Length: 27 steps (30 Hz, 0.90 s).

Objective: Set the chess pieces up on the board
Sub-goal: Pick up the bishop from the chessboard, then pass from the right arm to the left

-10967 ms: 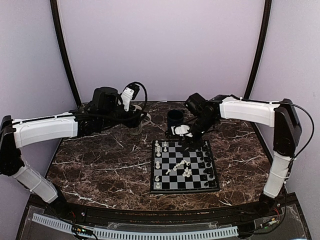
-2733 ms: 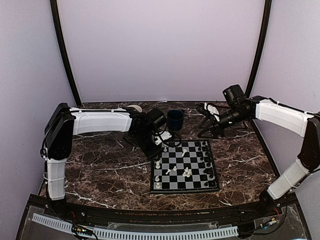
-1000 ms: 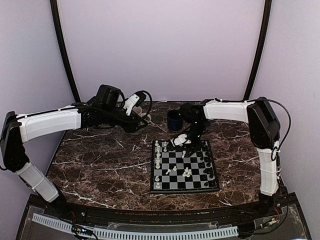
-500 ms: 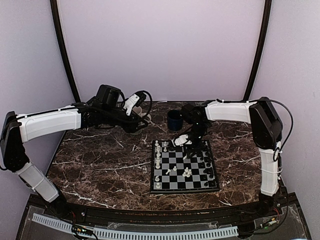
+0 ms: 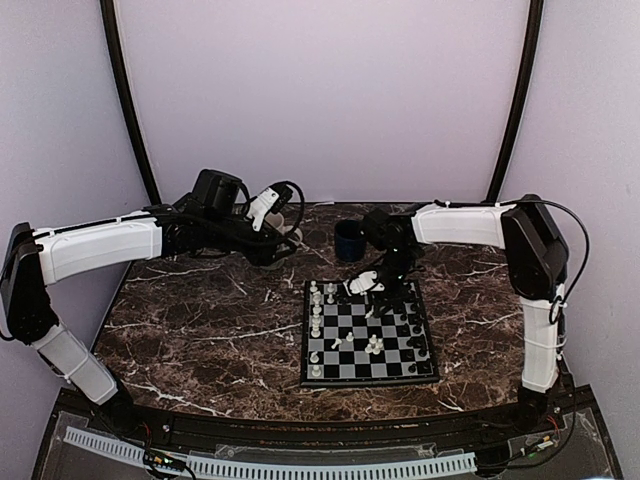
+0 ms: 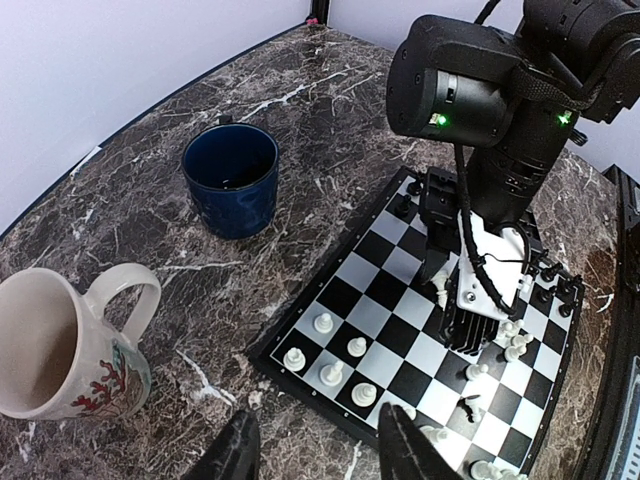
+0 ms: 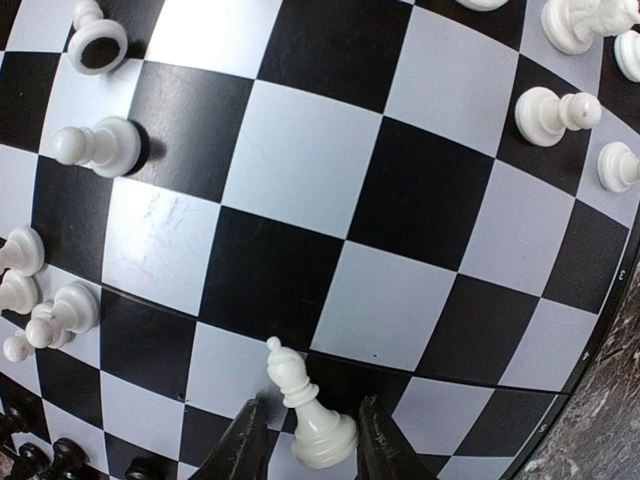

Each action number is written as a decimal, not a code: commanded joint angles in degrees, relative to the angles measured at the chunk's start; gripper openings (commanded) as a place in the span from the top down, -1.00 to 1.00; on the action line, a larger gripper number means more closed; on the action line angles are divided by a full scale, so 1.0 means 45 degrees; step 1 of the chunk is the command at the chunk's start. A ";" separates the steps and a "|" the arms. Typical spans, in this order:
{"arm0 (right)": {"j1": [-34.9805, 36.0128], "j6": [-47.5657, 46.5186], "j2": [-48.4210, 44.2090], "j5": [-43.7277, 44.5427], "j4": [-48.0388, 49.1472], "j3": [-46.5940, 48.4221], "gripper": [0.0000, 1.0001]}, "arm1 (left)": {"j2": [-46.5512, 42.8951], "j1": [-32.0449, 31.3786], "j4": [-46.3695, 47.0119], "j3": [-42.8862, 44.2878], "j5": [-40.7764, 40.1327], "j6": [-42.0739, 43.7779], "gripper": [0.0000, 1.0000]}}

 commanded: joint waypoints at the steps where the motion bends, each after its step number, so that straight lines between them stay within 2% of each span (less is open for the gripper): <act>1: 0.0137 0.0164 -0.0230 0.0297 -0.0424 -0.0627 0.37 | -0.0109 -0.0055 0.0138 0.0054 0.0238 -0.0103 0.15; 15: 0.0127 0.1051 -0.0553 -0.0007 0.0038 -0.0928 0.63 | -0.0021 -0.0059 0.0206 0.0022 0.0260 -0.0372 0.15; 22: -0.0144 0.2952 -0.1478 -0.2600 0.0259 -0.0249 0.65 | -0.0022 -0.0038 0.0602 -0.0095 -0.0353 -0.1282 0.15; 27: -0.0563 0.4903 -0.2251 -0.4596 0.1077 -0.0109 0.65 | 0.0007 -0.0026 0.1626 -0.0319 0.0040 -0.2842 0.16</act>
